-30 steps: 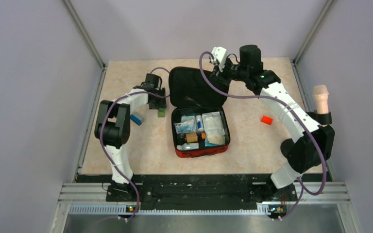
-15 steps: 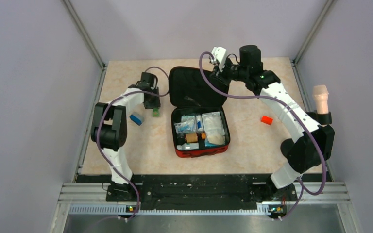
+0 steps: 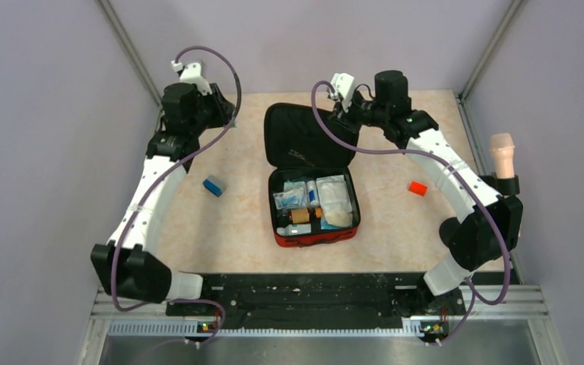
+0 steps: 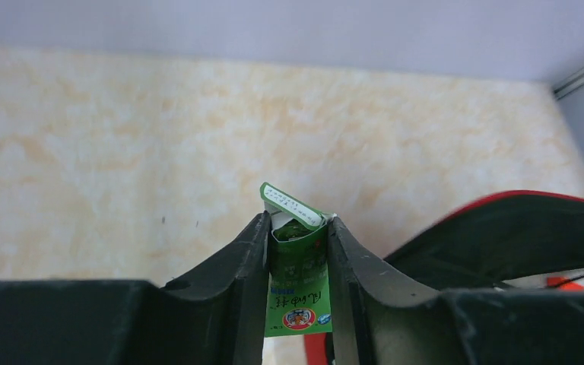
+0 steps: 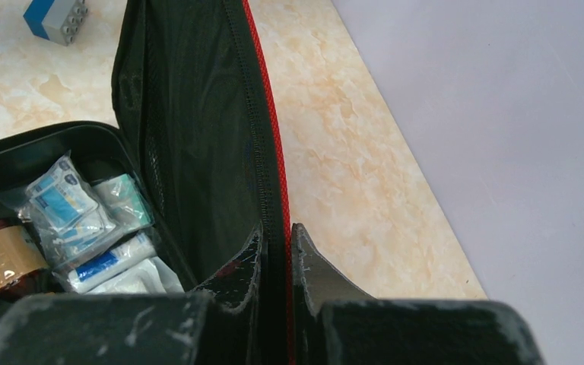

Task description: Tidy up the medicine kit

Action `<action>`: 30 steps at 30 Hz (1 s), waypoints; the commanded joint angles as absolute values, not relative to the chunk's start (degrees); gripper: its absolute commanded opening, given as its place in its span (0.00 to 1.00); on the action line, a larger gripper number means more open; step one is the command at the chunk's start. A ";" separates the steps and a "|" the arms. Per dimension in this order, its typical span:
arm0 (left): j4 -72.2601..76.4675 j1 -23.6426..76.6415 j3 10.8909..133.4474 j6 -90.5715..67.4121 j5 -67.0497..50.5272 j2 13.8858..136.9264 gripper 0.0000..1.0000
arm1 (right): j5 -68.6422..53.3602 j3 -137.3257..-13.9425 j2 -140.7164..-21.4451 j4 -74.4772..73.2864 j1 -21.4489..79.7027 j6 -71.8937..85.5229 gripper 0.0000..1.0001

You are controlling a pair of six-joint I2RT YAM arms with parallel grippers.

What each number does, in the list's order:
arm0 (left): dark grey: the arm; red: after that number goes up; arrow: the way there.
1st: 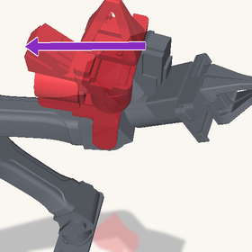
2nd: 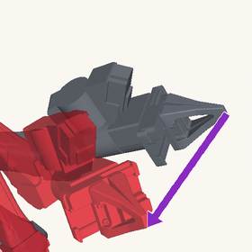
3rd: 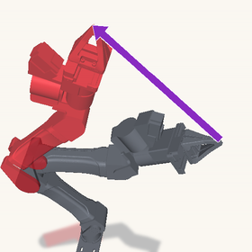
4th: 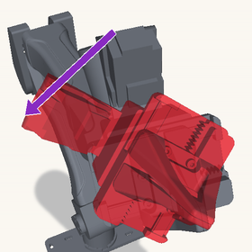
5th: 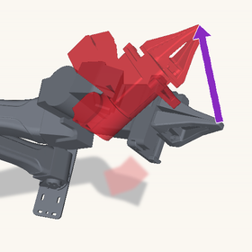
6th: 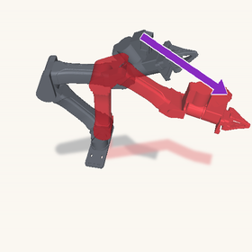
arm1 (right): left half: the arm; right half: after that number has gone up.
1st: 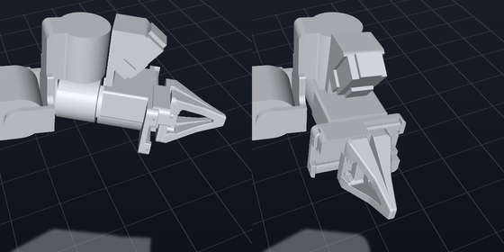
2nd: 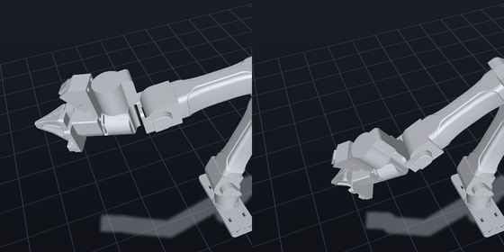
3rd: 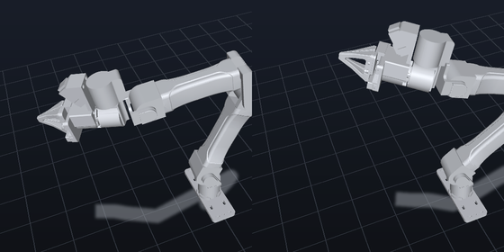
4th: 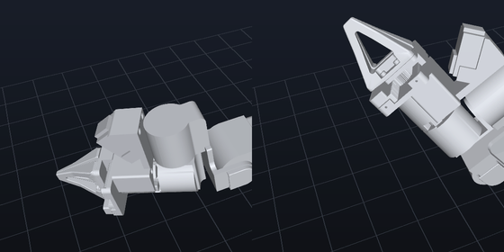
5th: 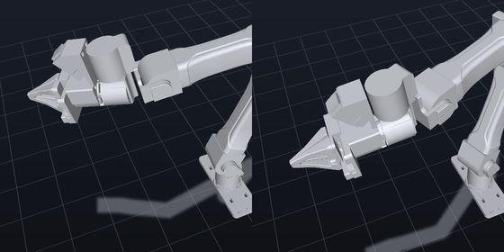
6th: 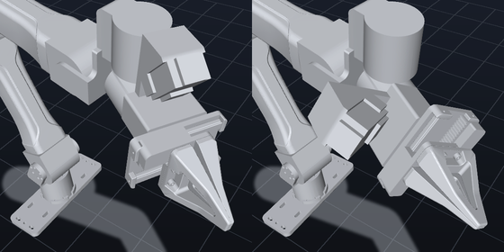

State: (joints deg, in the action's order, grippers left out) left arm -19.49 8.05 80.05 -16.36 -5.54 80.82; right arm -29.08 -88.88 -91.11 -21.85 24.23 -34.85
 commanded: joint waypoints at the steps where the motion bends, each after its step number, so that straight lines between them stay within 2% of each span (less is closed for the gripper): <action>1: -5.11 11.57 77.64 -14.00 -7.26 74.23 0.32 | -29.14 -89.18 -93.35 -22.61 24.96 -32.96 0.00; 10: 10.70 24.39 75.98 -4.54 -7.73 75.24 0.32 | -29.83 -90.11 -94.86 -22.42 24.96 -31.76 0.00; 22: 25.38 32.05 73.30 -1.71 -11.46 83.55 0.33 | -29.29 -92.98 -97.06 -25.03 24.98 -33.63 0.00; 30: 28.82 33.35 70.26 2.83 -9.99 85.24 0.33 | -29.78 -92.79 -96.52 -24.85 24.95 -32.18 0.00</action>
